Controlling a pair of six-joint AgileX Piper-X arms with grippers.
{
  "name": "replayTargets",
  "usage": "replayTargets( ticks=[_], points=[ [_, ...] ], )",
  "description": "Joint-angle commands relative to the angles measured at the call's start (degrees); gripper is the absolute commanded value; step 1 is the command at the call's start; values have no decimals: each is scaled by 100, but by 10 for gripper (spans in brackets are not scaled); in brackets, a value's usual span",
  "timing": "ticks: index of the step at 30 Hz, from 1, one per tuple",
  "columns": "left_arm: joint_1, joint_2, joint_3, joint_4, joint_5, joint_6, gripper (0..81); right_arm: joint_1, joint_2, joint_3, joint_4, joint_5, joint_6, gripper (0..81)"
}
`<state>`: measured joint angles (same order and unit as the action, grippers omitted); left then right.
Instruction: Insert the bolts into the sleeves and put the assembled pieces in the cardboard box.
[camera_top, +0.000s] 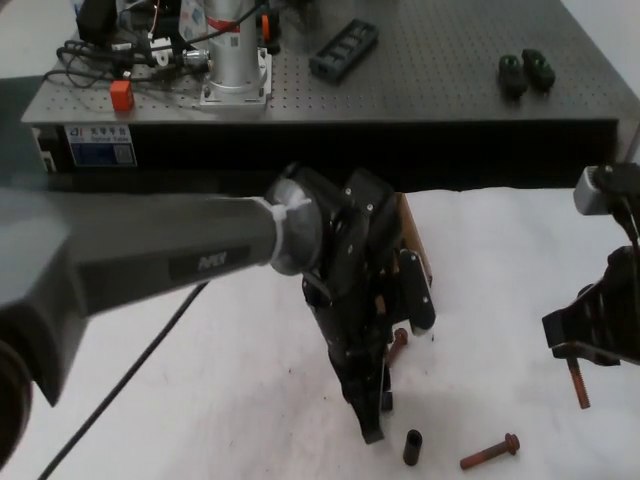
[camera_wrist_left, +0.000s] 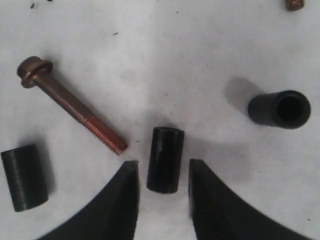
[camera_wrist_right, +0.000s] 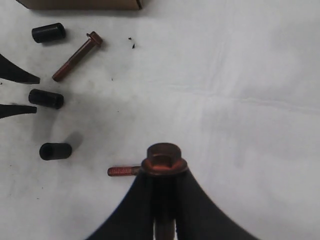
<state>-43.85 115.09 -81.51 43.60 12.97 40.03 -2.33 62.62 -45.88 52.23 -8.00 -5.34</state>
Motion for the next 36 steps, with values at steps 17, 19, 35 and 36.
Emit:
replayTargets(
  ticks=[17, 19, 35, 36],
  points=[
    [-204, 292, -71, 109, -87, -127, 6, -26, -58, -17, -69, -76, 56, 34],
    [-204, 190, -71, 85, -306, -589, 6, -26, -77, -17, -162, -163, 55, 34],
    [117, -3246, 2250, -3398, 1531, -4490, 6, 854, -418, -17, -4810, -2332, 3116, 34],
    [117, -3371, 2380, -3645, 1571, -4664, 6, 1004, -418, -17, -5067, -2211, 3220, 34]
  ],
)
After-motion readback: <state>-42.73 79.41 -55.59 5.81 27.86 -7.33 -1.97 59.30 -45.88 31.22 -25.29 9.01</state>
